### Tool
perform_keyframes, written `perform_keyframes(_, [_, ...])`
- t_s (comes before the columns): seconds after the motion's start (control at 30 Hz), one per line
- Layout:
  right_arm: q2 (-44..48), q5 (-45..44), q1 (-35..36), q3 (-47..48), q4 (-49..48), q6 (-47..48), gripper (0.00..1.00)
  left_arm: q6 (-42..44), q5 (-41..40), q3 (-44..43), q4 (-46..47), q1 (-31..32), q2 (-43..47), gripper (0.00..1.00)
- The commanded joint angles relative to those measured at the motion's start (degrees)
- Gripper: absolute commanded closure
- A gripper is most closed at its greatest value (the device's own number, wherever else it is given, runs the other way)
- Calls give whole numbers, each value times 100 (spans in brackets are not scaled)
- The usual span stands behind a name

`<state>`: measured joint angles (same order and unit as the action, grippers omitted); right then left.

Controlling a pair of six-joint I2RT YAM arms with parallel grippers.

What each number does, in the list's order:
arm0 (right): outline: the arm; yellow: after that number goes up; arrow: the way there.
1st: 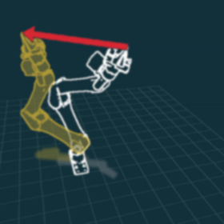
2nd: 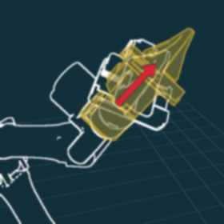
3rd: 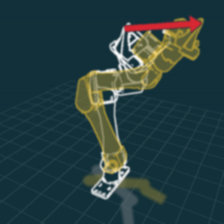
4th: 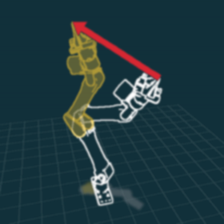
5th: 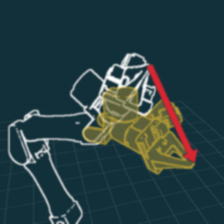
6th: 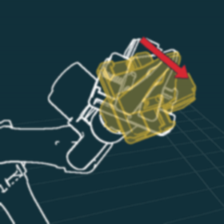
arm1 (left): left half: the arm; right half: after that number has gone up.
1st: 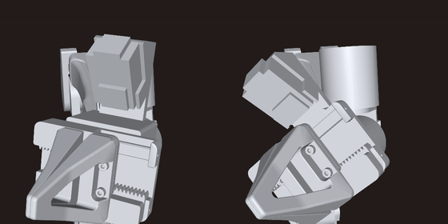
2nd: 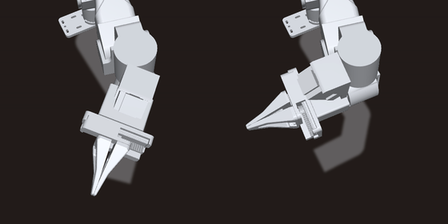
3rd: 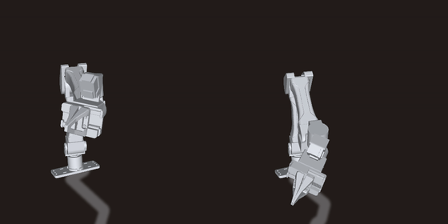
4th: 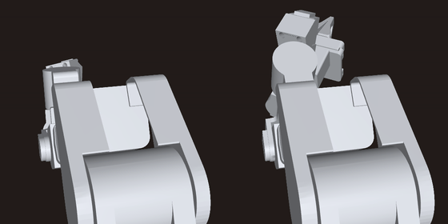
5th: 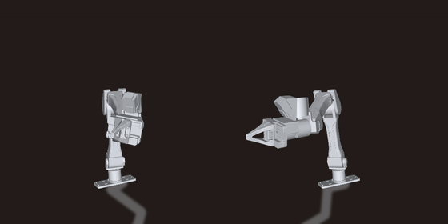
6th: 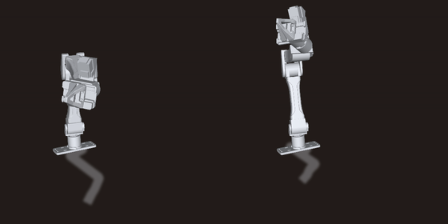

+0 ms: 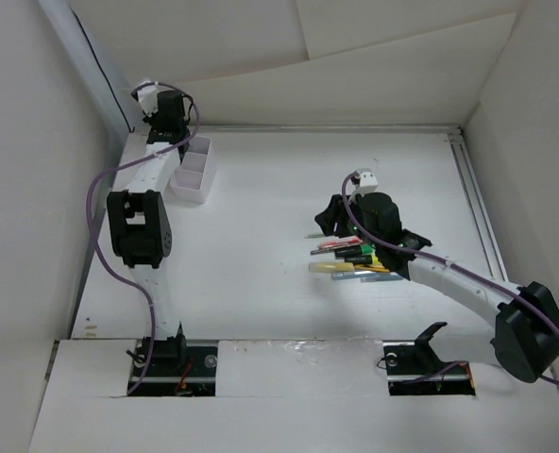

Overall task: Sort the stationery into containers
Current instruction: Place the stationery into the container, then grab a piece of stationery with the right arm

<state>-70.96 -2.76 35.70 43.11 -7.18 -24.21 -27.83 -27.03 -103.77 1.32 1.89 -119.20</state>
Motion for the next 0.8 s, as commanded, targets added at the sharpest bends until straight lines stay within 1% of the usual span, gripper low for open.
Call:
perform_keyframes(0.0, [-23,-39,-2,154,-258,12,44,112,21,303,526,4,116,100])
perform_keyframes(0.07, [-23,-101,-2,154,-258,12,44,112,118,532,588,57,300,94])
perform_keyframes(0.1, [-23,-101,-2,154,-258,12,44,164,180,585,641,109,353,88])
perform_keyframes(0.17, [-23,-101,-2,154,-258,12,44,234,180,752,693,179,537,80])
perform_keyframes(0.2, [-23,-101,-2,154,-258,12,41,235,180,805,755,180,599,77])
perform_keyframes(0.23, [-23,-258,-2,154,-258,12,39,235,232,857,755,232,660,70])
perform_keyframes(0.3, [90,-408,-2,101,-258,12,31,235,347,911,755,233,854,65])
perform_keyframes(0.43, [144,-689,-2,101,-135,-40,29,42,601,1112,755,233,1284,58])
perform_keyframes(0.47, [144,-943,-54,49,-135,-40,32,41,715,1113,755,233,1372,58])
perform_keyframes(0.5, [144,-1058,-55,48,-48,-119,37,-28,777,1113,755,233,1556,56])
perform_keyframes(0.57, [144,-1322,-160,118,225,-277,56,-169,1005,1113,694,233,1758,54])
perform_keyframes(0.6, [144,-1393,-230,118,339,-338,68,-248,1085,1287,694,233,1881,54])
perform_keyframes(0.63, [83,-1480,-230,188,444,-400,88,-336,1207,1419,816,233,2161,54])
perform_keyframes(0.67, [13,-1560,-230,258,646,-470,96,-598,1356,1568,895,233,2303,58])
perform_keyframes(0.7, [12,-1778,-291,259,769,-471,100,-783,1706,1744,1000,233,2452,58])
perform_keyframes(0.73, [-66,-1893,-292,337,884,-567,100,-950,1866,2181,1141,329,2724,60])
perform_keyframes(0.77, [-163,-1981,-292,399,963,-568,100,-1108,2007,2411,1360,390,2866,60])
